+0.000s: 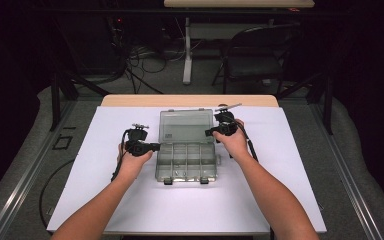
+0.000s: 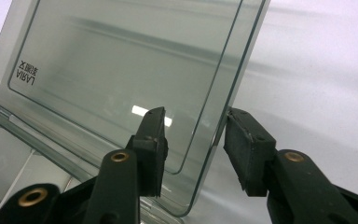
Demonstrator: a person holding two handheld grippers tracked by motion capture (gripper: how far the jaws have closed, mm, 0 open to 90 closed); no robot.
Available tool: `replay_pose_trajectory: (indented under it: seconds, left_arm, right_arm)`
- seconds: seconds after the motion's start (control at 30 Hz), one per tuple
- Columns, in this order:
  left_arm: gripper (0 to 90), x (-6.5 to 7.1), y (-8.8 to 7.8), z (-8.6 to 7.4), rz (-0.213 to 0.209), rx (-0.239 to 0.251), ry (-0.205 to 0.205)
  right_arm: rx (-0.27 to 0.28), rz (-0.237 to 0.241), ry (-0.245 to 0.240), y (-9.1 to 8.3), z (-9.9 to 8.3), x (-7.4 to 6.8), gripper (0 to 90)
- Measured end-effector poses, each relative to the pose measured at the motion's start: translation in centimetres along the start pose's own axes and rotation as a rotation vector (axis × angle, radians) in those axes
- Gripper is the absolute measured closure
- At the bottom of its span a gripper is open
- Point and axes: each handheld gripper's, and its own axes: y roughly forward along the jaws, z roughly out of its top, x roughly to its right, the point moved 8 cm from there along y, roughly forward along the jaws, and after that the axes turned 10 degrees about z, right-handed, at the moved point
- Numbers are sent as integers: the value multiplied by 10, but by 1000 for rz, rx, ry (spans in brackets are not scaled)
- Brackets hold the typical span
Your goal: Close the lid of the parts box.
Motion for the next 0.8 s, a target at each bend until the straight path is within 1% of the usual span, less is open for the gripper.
replay_pose_trajectory:
  seconds: [0.03, 0.07, 0.43, 0.47, 0.5, 0.57, 0.7, 0.8]
  left_arm:
    - [846, 0, 0, 0, 1, 1, 0]
    - [846, 0, 0, 0, 1, 0, 1]
    - [848, 0, 0, 0, 0, -1, 1]
    - [848, 0, 0, 0, 0, 1, 0]
    - [847, 0, 0, 0, 1, 0, 1]
    - [847, 0, 0, 0, 1, 0, 1]
    - [848, 0, 0, 0, 0, 2, 0]
    - [848, 0, 0, 0, 0, 3, 0]
  right_arm:
    - [3, 3, -3, -1, 0, 0, 601]
    - [3, 6, 6, -1, 0, 0, 611]
    - [19, 26, -9, -10, 3, 2, 731]
    - [21, 25, -12, -11, 3, 3, 777]
    - [23, 19, -13, -12, 3, 3, 792]
    - [35, 29, -12, -14, 4, 3, 815]
    - [30, 42, -18, -16, 4, 4, 819]
    - [32, 33, -19, -17, 4, 3, 821]
